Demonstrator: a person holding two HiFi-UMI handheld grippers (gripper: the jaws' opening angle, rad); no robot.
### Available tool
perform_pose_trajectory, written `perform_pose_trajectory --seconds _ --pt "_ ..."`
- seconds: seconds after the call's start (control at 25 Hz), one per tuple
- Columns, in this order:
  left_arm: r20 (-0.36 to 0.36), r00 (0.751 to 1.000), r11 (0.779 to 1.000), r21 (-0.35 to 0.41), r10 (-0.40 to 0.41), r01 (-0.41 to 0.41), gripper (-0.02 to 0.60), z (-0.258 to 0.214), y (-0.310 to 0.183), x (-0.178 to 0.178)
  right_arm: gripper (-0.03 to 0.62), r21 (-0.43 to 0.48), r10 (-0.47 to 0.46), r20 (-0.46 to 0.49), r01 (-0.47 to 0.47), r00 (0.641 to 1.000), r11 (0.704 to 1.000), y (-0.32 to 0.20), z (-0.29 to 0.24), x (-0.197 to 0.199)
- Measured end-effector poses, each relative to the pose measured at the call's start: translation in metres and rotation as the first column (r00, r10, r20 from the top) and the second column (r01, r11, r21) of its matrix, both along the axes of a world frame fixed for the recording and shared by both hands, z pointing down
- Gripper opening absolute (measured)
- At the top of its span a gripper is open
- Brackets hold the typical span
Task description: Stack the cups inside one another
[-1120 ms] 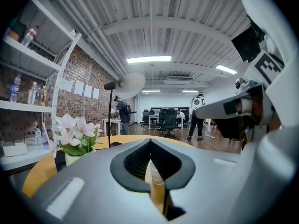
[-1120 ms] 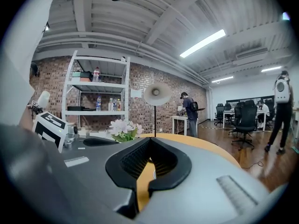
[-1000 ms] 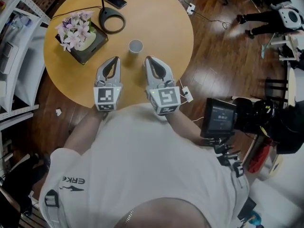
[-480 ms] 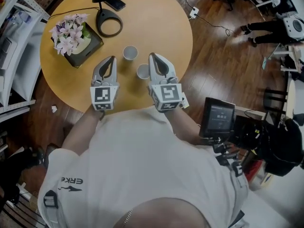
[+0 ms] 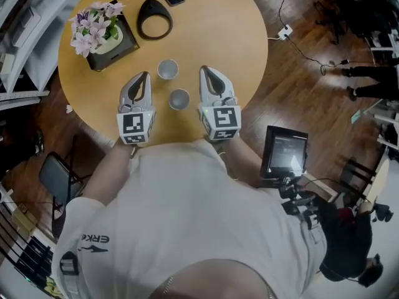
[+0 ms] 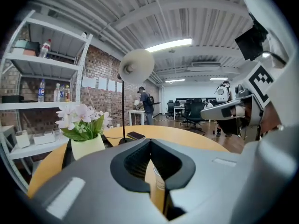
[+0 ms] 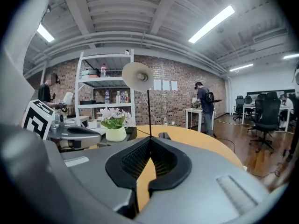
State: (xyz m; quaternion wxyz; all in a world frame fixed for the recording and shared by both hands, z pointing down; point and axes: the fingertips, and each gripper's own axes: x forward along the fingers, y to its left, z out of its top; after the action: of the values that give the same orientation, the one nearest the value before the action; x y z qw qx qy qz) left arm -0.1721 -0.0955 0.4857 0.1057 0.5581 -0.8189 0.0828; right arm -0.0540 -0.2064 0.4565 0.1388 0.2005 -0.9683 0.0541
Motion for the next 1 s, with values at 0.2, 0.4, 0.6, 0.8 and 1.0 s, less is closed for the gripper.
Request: perform_pose_trajectory --seconds 0.2,0.4,0.6,0.8,1.0 --pt "-0.01 0.996 0.996 -0.015 -0.092 0.092 0.002 0.007 0.001 0.002 0.014 -0.026 -0.079 -0.018 0.079 0.997 0.997 -0.011 0.012 -0.002" --pt "-0.025 0.99 0.989 -0.031 -0.142 0.141 0.002 0.016 0.003 -0.002 0.014 -0.034 -0.148 -0.042 0.146 0.988 0.989 -0.012 0.027 -0.013" --pt "-0.036 0.988 0.987 -0.06 -0.151 0.148 0.002 0.027 0.002 -0.004 0.015 -0.042 -0.224 -0.086 0.221 0.971 0.974 -0.011 0.049 -0.024" --pt "-0.06 0.985 0.982 -0.108 -0.16 0.153 0.002 0.051 0.003 -0.005 0.016 -0.077 -0.315 -0.171 0.306 0.934 0.949 -0.008 0.087 -0.031" --pt "-0.08 0.982 0.974 -0.167 -0.17 0.155 0.002 0.076 0.005 -0.011 0.075 -0.12 -0.407 -0.231 0.389 0.884 0.913 -0.001 0.12 -0.04"
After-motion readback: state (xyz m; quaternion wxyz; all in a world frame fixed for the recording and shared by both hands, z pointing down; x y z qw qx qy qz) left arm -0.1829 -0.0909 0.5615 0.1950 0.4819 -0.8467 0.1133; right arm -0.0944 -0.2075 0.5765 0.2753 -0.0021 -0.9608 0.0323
